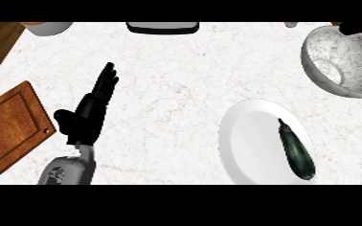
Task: Pick the bell pepper from the plate and place it in the bowl
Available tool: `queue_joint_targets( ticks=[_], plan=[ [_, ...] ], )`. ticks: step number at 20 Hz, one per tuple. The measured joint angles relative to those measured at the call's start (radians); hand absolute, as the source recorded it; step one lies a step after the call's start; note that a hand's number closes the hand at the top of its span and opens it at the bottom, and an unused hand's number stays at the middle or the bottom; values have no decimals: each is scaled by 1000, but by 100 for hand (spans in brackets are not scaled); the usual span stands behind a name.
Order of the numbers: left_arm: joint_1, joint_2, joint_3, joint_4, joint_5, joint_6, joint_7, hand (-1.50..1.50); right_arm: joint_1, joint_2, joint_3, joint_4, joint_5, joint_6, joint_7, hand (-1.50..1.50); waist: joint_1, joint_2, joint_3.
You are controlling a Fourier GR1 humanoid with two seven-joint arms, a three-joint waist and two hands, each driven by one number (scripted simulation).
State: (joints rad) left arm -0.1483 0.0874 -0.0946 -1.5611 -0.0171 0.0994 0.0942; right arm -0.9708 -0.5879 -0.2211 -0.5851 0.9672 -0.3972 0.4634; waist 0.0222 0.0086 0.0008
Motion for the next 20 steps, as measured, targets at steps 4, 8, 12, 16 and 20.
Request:
queue_joint_targets(
  ticks=[4,8,12,16,20],
  plan=[
    [5,8,7,0,2,-14,-11,0,22,-21,-48,98,-43,-14,-88,150,2,1,1],
    [2,1,7,-3,2,-11,-2,0,58,-19,-129,166,-137,-3,-176,-150,2,2,1],
    [-10,-2,9,9,0,-14,-2,0,76,-25,-193,211,-226,56,-310,-150,2,3,2],
    [-13,-1,17,20,-1,-16,-12,0,100,-9,-253,207,-306,41,-454,-150,0,1,2],
    [-13,-14,11,18,-10,-4,-4,0,87,-13,-297,167,-363,3,-533,-150,-5,-2,1]
  ],
)
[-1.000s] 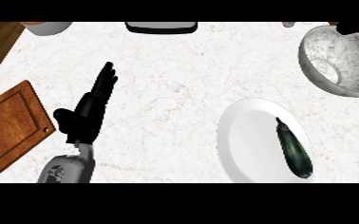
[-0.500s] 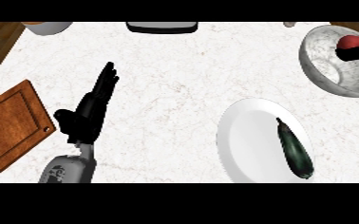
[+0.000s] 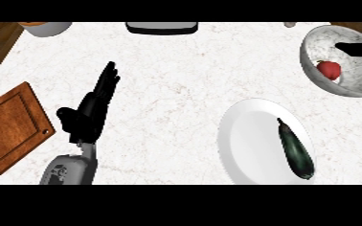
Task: Pick the bell pepper from the plate and place it in the bowl
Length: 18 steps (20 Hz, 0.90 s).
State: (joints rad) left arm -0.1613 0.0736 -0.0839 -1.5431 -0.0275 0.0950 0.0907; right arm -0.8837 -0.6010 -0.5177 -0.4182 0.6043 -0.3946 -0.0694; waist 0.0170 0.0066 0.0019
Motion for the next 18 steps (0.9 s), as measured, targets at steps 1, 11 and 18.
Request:
queue_joint_targets(
  ticks=[1,11,18],
  plan=[
    [-3,3,6,5,3,-3,0,0,2,-5,-13,-9,-17,-5,-20,-150,-2,-1,0],
    [21,4,12,-9,-8,-2,6,0,88,-17,-110,-186,-211,62,-18,-150,-21,-10,-2],
    [19,11,34,0,-1,-13,-3,0,268,6,-151,-424,-372,216,19,-150,-31,-12,-2]
  ],
)
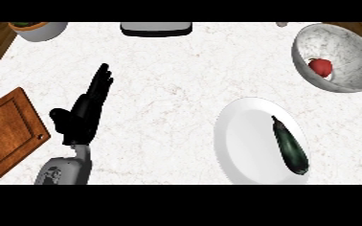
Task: Pick the bell pepper from the plate and place it in the bowl
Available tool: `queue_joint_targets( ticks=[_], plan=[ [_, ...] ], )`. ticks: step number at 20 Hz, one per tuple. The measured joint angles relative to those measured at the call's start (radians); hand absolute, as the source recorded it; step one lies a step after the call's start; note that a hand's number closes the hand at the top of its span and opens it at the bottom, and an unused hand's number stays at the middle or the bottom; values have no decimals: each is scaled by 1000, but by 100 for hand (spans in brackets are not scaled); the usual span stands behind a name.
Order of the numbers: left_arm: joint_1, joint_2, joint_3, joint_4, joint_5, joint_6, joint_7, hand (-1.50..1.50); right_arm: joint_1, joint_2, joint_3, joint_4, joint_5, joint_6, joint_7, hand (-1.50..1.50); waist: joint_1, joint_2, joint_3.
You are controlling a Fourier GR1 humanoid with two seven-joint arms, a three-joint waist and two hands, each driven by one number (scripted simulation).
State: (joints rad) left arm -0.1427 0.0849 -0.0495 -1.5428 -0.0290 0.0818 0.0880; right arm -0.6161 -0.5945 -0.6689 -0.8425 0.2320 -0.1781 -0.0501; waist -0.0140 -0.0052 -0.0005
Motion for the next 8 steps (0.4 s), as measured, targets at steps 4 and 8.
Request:
queue_joint_targets(
  ticks=[4,8],
  plan=[
    [4,-7,-1,1,-4,-2,-9,0,122,32,-11,-136,-82,73,3,-150,2,1,0],
    [7,-9,-1,6,-9,-9,-15,0,235,62,5,-310,-129,109,69,-150,4,2,0]
  ],
)
